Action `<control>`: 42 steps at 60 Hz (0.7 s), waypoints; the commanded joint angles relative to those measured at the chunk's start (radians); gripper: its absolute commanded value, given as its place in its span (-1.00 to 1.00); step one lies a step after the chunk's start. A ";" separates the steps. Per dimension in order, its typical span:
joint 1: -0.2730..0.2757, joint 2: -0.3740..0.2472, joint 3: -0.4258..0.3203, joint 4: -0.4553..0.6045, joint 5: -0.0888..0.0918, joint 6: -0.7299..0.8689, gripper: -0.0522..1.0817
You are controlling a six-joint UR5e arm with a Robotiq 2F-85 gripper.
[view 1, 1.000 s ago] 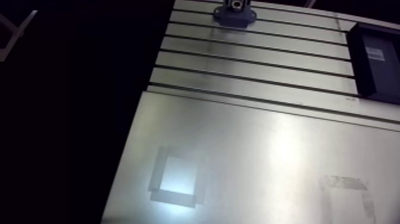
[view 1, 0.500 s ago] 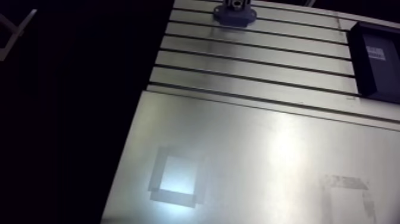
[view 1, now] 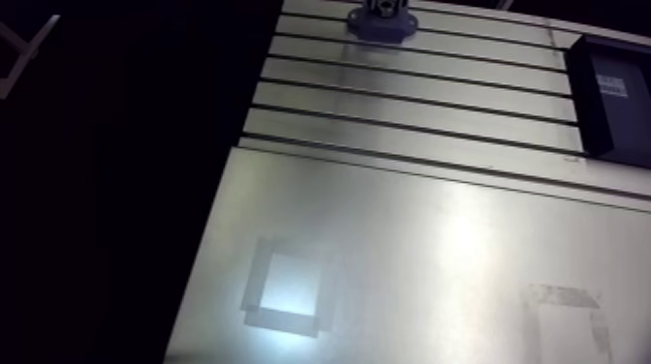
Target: Pick up the bearing and press it into the housing until flush.
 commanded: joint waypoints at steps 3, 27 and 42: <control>-0.001 -0.004 0.001 0.000 0.000 0.000 0.21; 0.000 -0.005 0.004 0.000 0.000 0.000 0.18; 0.000 -0.007 0.009 0.000 0.000 0.000 -0.33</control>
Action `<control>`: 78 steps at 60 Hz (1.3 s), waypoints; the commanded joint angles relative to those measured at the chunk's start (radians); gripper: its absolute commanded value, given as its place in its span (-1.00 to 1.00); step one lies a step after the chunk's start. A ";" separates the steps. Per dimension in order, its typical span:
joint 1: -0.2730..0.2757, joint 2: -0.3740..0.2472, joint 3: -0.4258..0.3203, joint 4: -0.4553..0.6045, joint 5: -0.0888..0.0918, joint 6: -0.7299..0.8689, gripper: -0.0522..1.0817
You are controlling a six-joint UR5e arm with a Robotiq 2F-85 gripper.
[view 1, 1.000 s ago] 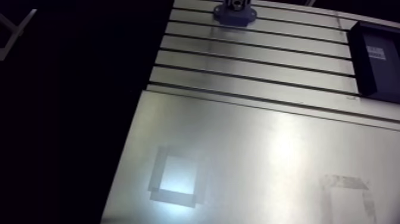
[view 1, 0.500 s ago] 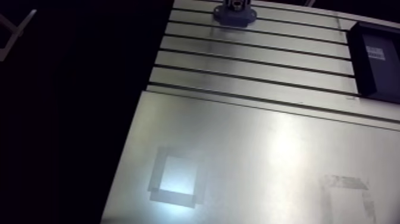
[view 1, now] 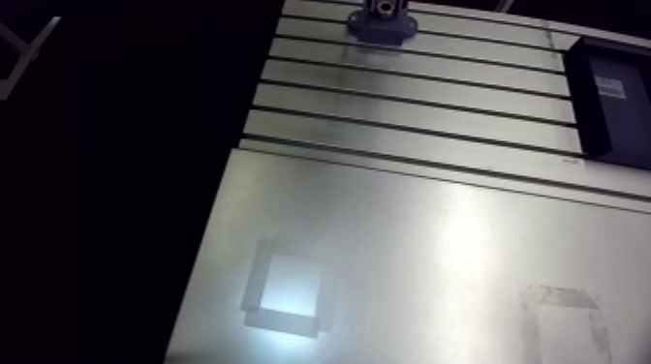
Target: Pick up the bearing and press it into the housing until flush.
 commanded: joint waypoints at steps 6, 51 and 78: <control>0.000 -0.005 0.006 0.000 0.000 0.000 -0.40; -0.001 -0.057 0.020 -0.034 -0.006 0.000 -0.49; -0.001 -0.061 0.028 -0.023 -0.002 0.000 0.50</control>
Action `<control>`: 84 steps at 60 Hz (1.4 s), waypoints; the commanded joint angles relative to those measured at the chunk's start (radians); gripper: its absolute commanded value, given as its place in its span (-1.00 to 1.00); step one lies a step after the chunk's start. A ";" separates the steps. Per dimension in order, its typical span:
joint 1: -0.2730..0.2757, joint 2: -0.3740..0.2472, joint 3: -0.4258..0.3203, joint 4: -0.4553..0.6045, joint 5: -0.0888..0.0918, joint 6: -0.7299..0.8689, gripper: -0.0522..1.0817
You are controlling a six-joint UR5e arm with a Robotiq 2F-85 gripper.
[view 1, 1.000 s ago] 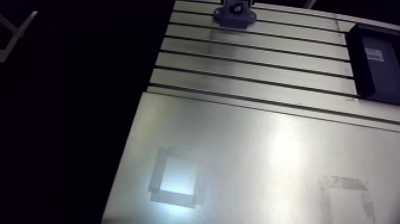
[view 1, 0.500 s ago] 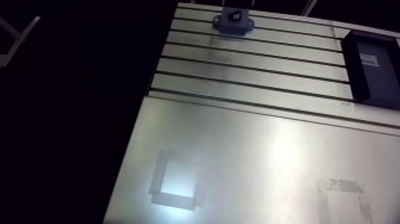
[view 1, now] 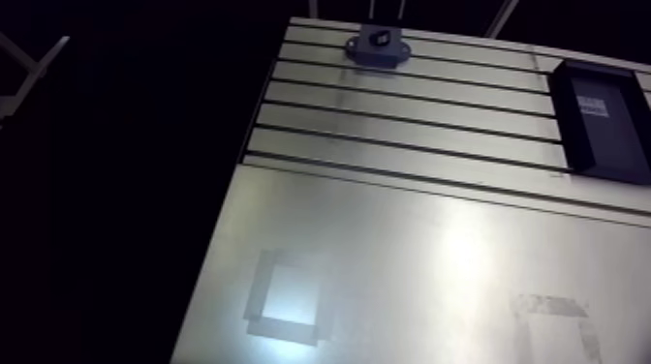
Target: Pick up the bearing and press it into the housing until flush.
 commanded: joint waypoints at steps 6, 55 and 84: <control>0.001 0.000 0.001 0.013 0.003 0.000 0.62; -0.005 0.014 -0.001 0.046 0.009 0.000 0.83; -0.005 0.025 -0.002 0.038 0.004 -0.002 0.82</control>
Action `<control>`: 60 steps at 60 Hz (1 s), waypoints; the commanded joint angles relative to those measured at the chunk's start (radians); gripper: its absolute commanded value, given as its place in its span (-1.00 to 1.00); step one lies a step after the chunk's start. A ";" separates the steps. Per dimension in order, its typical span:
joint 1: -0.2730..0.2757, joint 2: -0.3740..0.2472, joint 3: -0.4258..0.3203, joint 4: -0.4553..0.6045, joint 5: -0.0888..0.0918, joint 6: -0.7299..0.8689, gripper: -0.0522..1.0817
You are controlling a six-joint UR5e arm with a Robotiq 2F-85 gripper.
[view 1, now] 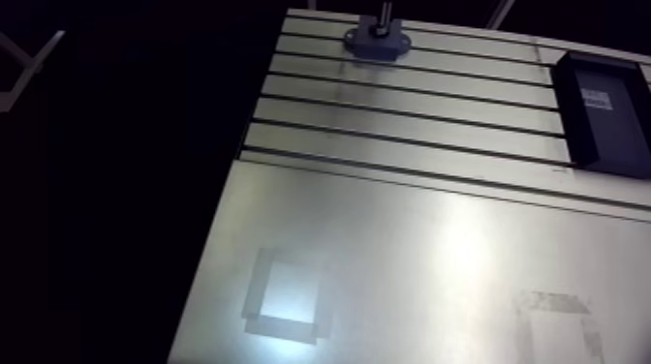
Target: Pick up the bearing and press it into the housing until flush.
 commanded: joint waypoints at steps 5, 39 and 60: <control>0.000 0.005 -0.001 -0.008 0.000 -0.001 0.82; 0.001 0.011 0.002 -0.015 -0.001 -0.013 0.82; 0.002 0.016 0.003 -0.016 -0.001 -0.015 0.82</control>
